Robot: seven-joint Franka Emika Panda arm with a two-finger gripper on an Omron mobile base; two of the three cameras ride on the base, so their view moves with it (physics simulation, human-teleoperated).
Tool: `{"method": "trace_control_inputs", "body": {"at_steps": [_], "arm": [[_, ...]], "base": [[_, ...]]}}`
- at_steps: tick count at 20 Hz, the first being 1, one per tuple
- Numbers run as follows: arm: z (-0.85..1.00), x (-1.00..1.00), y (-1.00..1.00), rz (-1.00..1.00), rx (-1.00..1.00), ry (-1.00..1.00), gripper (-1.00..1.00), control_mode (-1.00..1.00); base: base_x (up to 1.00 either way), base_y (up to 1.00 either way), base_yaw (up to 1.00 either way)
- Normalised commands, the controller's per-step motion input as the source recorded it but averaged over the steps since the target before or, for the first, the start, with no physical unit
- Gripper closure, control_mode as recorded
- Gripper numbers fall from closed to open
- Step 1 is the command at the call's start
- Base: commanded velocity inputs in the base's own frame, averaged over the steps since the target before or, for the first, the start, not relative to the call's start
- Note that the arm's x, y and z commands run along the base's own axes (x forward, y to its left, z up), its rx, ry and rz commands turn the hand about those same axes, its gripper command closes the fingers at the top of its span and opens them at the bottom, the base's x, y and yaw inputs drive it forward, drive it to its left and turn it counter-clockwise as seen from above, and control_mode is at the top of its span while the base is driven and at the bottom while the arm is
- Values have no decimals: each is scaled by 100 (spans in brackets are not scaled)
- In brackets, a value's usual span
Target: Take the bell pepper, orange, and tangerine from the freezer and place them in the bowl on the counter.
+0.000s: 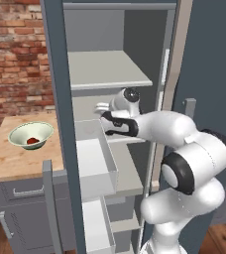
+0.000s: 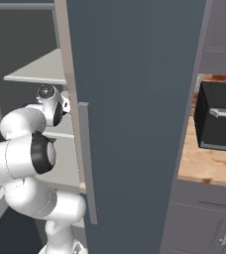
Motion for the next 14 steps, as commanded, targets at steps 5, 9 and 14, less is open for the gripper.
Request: {"method": "trace_control_inputs", "body": {"at_steps": [5,9,14], "arm": [[30,-75,-9,-3,0,-9,100,-100],[17,-100,-6,0,0,-6,100,-100],[24,-100,-28,0,0,-6,100,-100]], "base": [[0,0,0],[0,0,0],[0,0,0]]}}
